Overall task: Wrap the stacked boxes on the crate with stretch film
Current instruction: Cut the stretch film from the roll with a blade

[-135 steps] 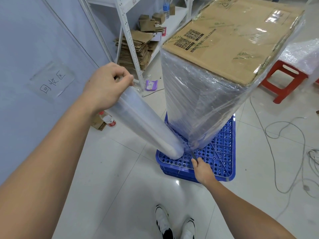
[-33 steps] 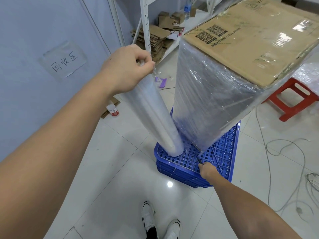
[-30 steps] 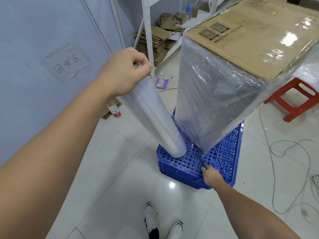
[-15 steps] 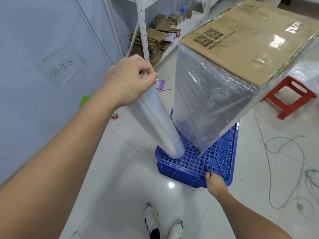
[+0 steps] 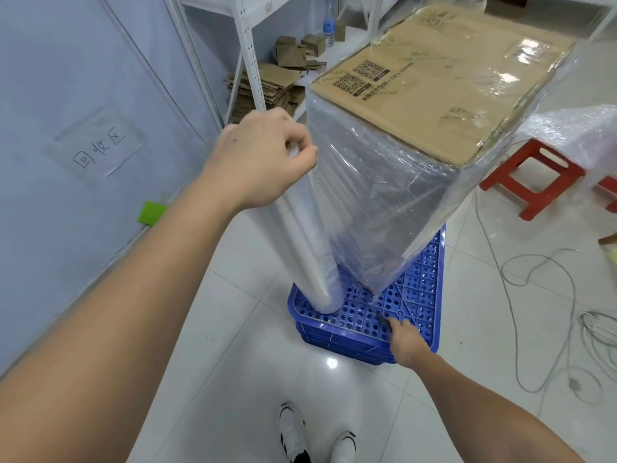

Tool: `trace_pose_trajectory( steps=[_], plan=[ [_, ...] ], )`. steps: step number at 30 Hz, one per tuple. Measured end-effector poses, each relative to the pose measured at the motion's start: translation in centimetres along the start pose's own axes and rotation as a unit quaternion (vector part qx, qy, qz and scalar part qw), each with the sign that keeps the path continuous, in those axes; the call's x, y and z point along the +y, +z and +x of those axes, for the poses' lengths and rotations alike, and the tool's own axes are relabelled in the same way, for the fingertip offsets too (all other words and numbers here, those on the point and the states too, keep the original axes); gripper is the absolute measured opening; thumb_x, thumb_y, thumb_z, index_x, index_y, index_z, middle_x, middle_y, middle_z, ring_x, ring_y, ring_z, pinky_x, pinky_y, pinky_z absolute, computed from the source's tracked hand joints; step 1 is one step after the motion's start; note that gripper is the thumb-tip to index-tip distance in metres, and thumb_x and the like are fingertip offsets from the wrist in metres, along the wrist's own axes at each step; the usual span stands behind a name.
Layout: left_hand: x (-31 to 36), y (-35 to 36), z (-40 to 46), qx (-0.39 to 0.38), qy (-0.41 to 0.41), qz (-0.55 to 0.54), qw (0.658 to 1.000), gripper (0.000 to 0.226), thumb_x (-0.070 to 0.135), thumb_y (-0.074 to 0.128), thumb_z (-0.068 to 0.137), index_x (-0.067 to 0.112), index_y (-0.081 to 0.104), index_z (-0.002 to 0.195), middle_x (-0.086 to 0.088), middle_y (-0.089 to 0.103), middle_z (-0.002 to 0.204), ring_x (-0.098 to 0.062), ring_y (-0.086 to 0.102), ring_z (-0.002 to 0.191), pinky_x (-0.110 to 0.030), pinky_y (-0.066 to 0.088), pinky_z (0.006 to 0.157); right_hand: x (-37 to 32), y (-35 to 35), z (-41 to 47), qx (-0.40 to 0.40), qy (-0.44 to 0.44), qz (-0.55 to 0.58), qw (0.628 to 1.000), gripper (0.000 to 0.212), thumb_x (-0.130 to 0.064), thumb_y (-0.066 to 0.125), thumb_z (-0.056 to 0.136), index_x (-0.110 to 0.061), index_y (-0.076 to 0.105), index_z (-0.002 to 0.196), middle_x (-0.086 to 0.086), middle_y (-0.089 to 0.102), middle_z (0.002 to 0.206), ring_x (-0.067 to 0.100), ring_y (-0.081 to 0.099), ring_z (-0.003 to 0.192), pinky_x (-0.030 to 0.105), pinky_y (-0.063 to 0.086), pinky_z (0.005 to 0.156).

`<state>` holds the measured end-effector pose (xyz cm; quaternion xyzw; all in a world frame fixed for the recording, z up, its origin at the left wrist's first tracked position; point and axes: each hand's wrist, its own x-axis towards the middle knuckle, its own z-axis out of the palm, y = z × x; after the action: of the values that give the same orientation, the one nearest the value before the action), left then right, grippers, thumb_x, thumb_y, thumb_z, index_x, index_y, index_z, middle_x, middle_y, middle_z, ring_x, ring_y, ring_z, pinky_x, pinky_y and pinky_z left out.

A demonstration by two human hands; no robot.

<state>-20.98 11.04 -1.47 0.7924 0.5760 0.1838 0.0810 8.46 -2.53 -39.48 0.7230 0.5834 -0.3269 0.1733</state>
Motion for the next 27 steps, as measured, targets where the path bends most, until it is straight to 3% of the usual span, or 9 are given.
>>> trace_pose_trajectory(
  steps=[4,10,21,27],
  plan=[
    [0.4,0.3,0.4,-0.001,0.004,-0.003,1.0,0.024,0.048,0.052,0.099,0.037,0.067,0.085,0.013,0.059,0.11,-0.013,0.052,0.101,-0.036,0.034,0.082,-0.1,0.0,1.1,0.019,-0.001,-0.016,1.0,0.062,-0.012,0.06,0.09,-0.029,0.034,0.143,0.007,0.037,0.124,0.026,0.044,0.107,0.037,0.051,0.083],
    [0.5,0.5,0.5,-0.001,0.005,-0.003,1.0,0.025,0.049,0.052,0.098,0.035,0.07,0.087,0.014,0.059,0.109,-0.013,0.052,0.1,-0.036,0.034,0.081,0.3,0.8,2.3,0.025,0.036,0.03,0.999,0.063,0.002,0.06,0.084,-0.021,0.039,0.139,0.009,0.04,0.137,0.03,0.045,0.122,0.042,0.05,0.093],
    [1.3,0.4,0.3,-0.013,0.003,0.004,1.0,0.023,0.049,0.052,0.099,0.037,0.068,0.087,0.016,0.058,0.112,-0.013,0.049,0.105,-0.037,0.033,0.086,0.7,-0.3,0.5,0.065,0.027,0.085,0.994,0.048,-0.008,0.055,0.095,-0.019,0.04,0.139,0.007,0.04,0.134,0.027,0.047,0.115,0.036,0.05,0.084],
    [3.7,0.5,0.3,-0.04,0.019,0.045,0.998,0.027,0.051,0.047,0.1,0.037,0.068,0.092,0.011,0.06,0.113,-0.019,0.052,0.111,-0.041,0.038,0.093,0.0,-4.4,-4.3,0.133,-0.042,0.12,0.983,0.046,-0.02,0.048,0.101,-0.016,0.037,0.146,0.007,0.041,0.144,0.025,0.048,0.124,0.037,0.046,0.097]
  ],
)
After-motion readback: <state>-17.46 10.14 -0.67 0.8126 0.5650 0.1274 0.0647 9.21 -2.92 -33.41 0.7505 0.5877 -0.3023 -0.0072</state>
